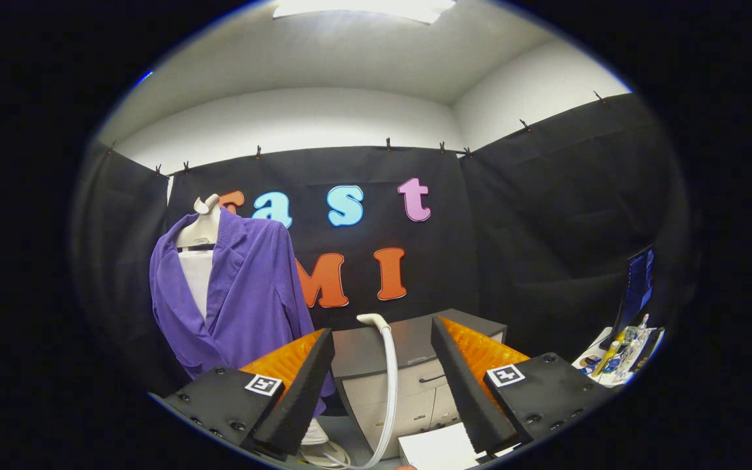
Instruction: Iron the clothes twice with a garment steamer, once on the left side and once on the right side.
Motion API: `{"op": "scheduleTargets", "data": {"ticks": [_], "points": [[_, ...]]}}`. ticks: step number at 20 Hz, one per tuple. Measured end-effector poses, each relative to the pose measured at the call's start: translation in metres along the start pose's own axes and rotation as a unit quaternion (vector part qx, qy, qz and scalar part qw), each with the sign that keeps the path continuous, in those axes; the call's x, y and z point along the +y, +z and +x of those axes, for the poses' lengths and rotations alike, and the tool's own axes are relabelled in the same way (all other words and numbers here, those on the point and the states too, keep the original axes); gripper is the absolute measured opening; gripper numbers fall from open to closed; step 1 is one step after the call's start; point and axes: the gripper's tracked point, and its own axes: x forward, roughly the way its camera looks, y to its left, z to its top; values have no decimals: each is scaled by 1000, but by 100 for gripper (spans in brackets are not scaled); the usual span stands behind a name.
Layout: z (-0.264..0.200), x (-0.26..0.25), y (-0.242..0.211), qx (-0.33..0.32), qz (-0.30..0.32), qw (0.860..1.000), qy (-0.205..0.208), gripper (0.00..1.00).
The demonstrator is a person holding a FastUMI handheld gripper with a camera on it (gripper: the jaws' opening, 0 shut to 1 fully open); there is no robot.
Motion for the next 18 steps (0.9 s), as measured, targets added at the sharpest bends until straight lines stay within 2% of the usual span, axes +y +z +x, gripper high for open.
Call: {"op": "scheduleTargets", "data": {"ticks": [11,15,18], "points": [[35,-3,-13,9,-7,1000,-5,98],[78,-1,-20,15,-16,1000,2,98],[129,0,-34,36,-30,999,17,98]]}}
